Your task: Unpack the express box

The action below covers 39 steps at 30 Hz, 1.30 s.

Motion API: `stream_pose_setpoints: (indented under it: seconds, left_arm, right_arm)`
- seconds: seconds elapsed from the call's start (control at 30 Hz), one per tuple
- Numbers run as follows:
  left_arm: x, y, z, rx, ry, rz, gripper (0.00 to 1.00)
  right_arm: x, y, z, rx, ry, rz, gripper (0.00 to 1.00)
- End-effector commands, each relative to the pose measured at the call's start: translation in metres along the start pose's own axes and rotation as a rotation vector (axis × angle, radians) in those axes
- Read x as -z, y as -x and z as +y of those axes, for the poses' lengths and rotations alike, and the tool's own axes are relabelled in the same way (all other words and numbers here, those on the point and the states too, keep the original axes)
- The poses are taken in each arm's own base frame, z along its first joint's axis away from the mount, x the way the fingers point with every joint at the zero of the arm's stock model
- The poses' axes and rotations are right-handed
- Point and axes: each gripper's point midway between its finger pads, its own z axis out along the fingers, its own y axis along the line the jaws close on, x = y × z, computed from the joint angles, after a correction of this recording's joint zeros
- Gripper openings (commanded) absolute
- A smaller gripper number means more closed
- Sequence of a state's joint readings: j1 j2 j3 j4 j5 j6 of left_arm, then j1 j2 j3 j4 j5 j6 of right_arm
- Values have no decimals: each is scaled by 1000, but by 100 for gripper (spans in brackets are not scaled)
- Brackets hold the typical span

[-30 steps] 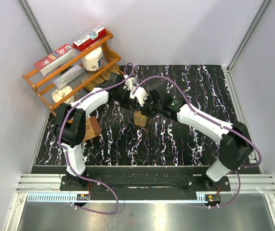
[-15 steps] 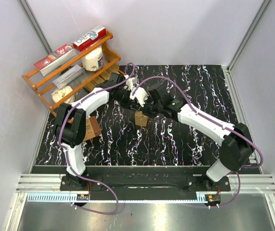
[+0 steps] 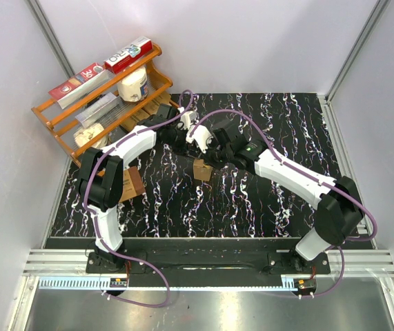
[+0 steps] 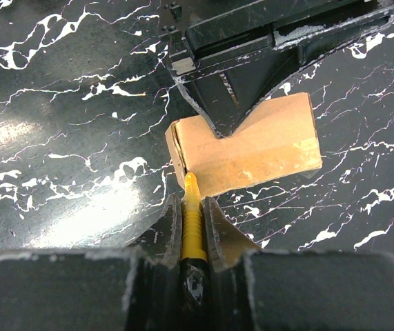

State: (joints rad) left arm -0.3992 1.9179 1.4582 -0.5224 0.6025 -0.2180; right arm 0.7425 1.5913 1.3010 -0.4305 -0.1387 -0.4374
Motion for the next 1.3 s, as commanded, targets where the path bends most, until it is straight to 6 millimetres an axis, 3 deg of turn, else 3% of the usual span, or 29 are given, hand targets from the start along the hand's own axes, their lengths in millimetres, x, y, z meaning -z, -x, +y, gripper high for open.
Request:
stream_pose_setpoints:
  seconds: [0.0,0.13,0.27,0.4,0.7,0.97,1.27]
  left_arm:
    - [-8,-34,52,23,191,115,29]
    - [-8,-36,54,31,201,126,33]
    - [-7,-36,53,35,198,126,38]
    - [-7,-37,54,38,203,131,38]
    - [-10,-35,54,32,197,131,31]
    - [-15,-17,35,-50,110,126,30]
    - [-23,-19,37,-53,105,152,29]
  right_arm:
    - [12,-13,-30,7,-138,59,0]
    - [28,2,-34,3,-152,6,0]
    - [30,-5,-33,-10,-140,8,0]
    - [32,-18,-27,-32,-138,16,0]
    - [49,0,-33,-54,-153,-123,0]
    - [25,-5,-33,-33,-108,-97,0]
    - [5,-20,-21,-44,-37,-63,0]
